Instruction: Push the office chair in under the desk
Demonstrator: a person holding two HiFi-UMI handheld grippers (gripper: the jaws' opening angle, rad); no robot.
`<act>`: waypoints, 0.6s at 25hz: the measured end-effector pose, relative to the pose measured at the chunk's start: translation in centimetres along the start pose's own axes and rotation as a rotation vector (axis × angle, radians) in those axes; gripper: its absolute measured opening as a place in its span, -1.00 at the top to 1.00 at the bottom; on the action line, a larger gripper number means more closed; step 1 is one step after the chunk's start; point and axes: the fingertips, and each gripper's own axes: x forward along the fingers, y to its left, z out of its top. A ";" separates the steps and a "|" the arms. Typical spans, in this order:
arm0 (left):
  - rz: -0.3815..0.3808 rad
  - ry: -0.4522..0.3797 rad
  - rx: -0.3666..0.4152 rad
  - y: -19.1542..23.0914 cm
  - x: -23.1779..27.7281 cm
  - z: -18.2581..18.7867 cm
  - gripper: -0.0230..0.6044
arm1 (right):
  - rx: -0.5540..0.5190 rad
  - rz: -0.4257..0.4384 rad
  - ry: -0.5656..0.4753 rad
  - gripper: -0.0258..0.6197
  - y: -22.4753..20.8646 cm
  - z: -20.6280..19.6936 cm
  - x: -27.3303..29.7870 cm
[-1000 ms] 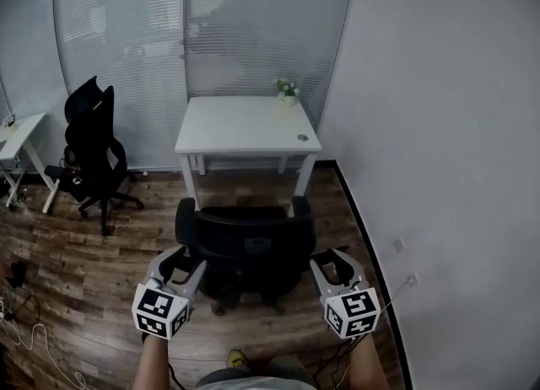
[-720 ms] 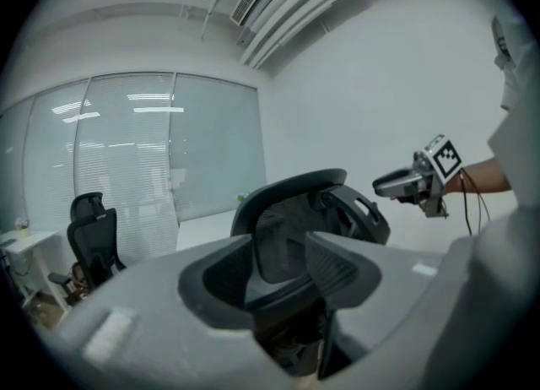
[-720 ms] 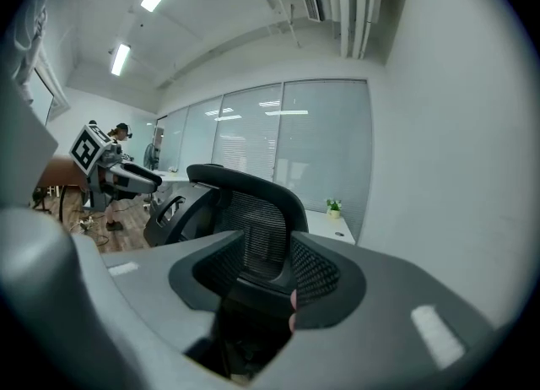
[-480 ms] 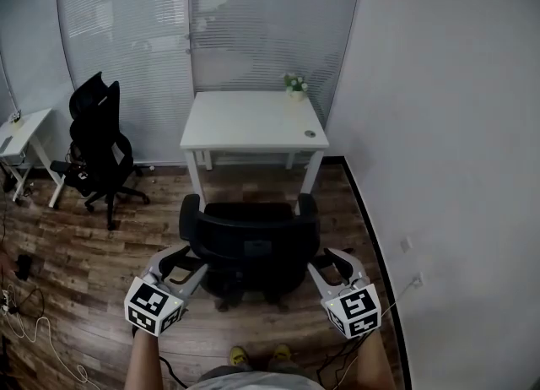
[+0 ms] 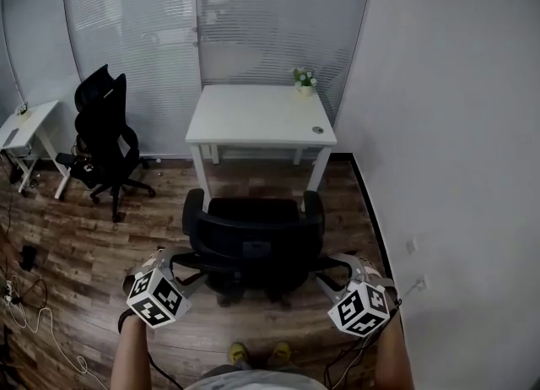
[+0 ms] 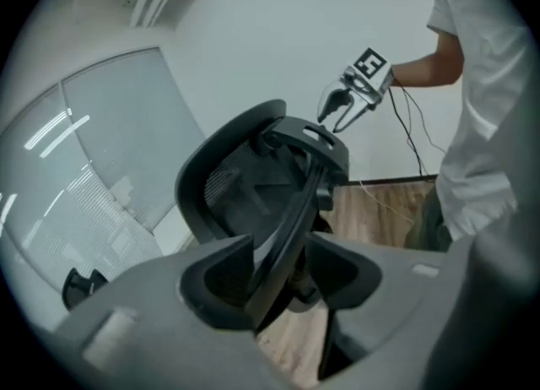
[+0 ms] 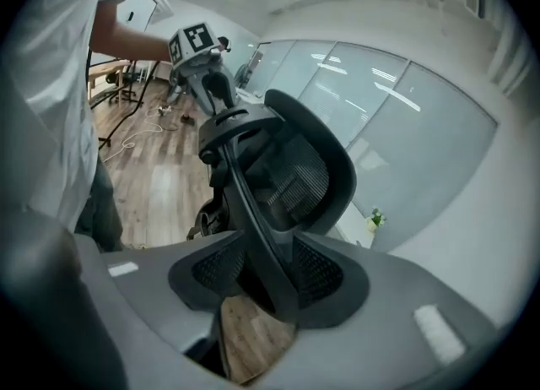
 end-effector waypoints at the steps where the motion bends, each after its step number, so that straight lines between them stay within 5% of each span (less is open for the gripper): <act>1: -0.015 0.024 0.029 -0.2 0.3 -0.2 0.32 | -0.010 0.014 0.013 0.42 0.0 -0.3 0.3; 15: -0.041 0.217 0.288 -0.5 4.2 -2.4 0.32 | -0.152 0.104 0.135 0.42 0.2 -1.5 3.4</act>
